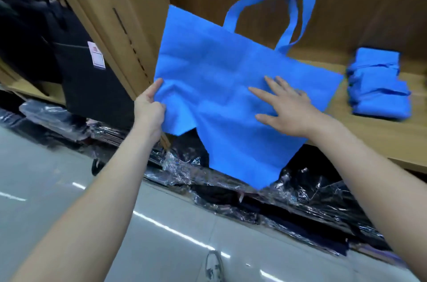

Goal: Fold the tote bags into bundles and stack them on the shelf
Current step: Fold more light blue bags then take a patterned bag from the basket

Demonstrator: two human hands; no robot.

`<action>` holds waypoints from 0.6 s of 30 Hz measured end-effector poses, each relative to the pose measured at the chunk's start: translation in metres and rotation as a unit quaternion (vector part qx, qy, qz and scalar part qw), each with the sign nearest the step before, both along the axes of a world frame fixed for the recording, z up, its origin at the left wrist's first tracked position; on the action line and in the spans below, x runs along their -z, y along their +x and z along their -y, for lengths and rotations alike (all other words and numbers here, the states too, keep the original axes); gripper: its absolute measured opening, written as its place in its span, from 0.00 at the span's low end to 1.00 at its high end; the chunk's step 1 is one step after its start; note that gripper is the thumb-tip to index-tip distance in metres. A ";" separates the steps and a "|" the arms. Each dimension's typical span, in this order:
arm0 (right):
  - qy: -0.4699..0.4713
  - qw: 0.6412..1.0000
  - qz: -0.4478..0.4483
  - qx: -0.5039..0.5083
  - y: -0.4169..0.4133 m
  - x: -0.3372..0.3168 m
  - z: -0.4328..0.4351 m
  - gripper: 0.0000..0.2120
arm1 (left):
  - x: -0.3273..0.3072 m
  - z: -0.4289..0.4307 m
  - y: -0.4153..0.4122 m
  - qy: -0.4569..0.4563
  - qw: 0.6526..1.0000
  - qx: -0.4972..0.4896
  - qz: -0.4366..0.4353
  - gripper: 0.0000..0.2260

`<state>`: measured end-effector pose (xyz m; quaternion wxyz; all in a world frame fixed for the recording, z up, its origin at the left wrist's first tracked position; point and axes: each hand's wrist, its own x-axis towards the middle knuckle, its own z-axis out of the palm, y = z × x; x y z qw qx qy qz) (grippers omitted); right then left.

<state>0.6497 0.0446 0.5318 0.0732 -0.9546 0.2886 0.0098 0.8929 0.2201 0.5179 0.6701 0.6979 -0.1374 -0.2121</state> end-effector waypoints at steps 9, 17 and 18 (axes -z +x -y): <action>-0.078 0.978 0.012 0.192 0.022 0.016 -0.004 0.29 | 0.010 0.055 0.055 -0.105 0.977 0.015 -0.188 0.26; 0.023 0.993 -0.055 0.100 0.016 0.054 0.037 0.28 | 0.025 0.067 0.078 0.232 0.917 0.166 0.278 0.32; 0.020 0.994 -0.055 0.096 0.015 0.056 0.046 0.29 | 0.023 0.063 0.080 0.272 0.873 0.182 0.363 0.31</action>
